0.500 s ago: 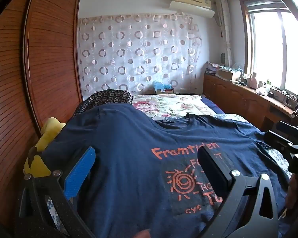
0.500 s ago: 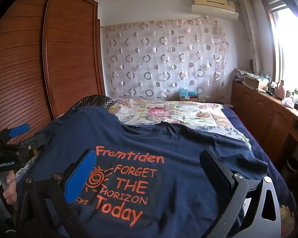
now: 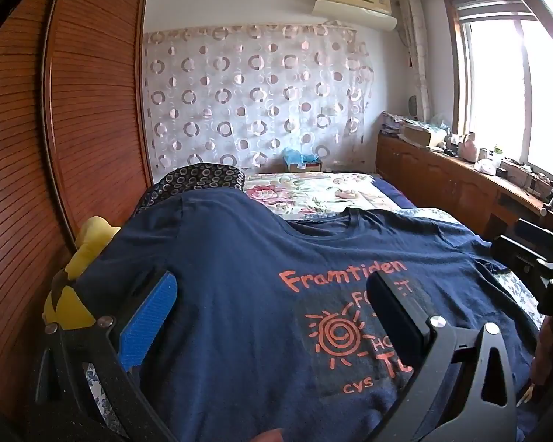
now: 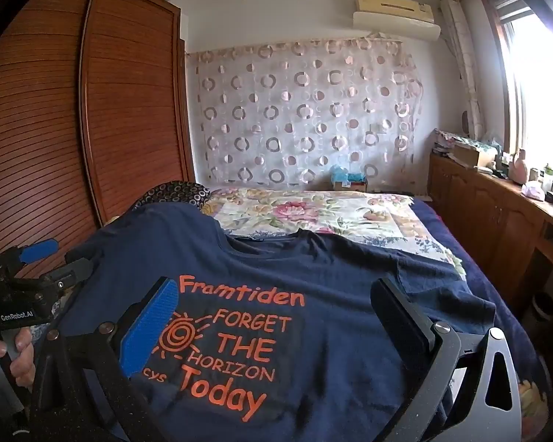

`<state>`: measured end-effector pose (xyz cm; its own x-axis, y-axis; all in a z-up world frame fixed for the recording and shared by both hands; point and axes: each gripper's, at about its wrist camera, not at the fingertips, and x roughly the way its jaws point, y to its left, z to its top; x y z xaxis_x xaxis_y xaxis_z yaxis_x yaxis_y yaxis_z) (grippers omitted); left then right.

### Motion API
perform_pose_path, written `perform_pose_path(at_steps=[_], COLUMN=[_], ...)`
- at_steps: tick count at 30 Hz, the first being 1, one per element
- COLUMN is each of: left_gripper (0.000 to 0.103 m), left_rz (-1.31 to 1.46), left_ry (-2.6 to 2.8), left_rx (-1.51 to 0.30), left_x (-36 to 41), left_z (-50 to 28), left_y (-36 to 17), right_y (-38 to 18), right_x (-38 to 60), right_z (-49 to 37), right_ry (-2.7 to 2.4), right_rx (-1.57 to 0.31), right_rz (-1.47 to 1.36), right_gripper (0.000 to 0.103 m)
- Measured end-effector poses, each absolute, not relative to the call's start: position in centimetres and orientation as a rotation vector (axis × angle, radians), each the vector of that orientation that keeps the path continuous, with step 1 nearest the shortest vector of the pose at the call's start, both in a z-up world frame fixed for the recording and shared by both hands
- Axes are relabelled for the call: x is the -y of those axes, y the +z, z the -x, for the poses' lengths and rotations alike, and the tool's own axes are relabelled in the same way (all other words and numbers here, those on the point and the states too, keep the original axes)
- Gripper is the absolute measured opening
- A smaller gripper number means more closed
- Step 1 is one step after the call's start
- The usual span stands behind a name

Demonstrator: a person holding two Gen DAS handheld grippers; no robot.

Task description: Fold small clothes

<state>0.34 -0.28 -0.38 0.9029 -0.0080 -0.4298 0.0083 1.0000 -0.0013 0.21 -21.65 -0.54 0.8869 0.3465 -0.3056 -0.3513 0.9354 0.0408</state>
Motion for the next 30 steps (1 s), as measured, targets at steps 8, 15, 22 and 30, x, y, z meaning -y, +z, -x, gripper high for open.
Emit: perform_pose_path(at_steps=[8, 15, 22, 30], left_gripper=[0.103, 0.103, 0.103, 0.103], left_rz=[0.007, 0.010, 0.009, 0.006], left_ry=[-0.007, -0.006, -0.006, -0.008], left_rx=[-0.435, -0.426, -0.426, -0.421], left_x=[0.1, -0.1, 0.0, 0.3], left_z=[0.0, 0.3, 0.4, 0.8], left_y=[-0.5, -0.3, -0.2, 0.3], right_y=[-0.5, -0.4, -0.4, -0.4], right_x=[21.6, 21.6, 21.7, 21.8], right_z=[0.0, 0.0, 0.0, 0.0], right_ry=[0.360, 0.358, 0.359, 0.358], right_rx=[-0.318, -0.316, -0.315, -0.314], right_rz=[0.015, 0.014, 0.011, 0.011], right_gripper=[0.103, 0.103, 0.103, 0.103])
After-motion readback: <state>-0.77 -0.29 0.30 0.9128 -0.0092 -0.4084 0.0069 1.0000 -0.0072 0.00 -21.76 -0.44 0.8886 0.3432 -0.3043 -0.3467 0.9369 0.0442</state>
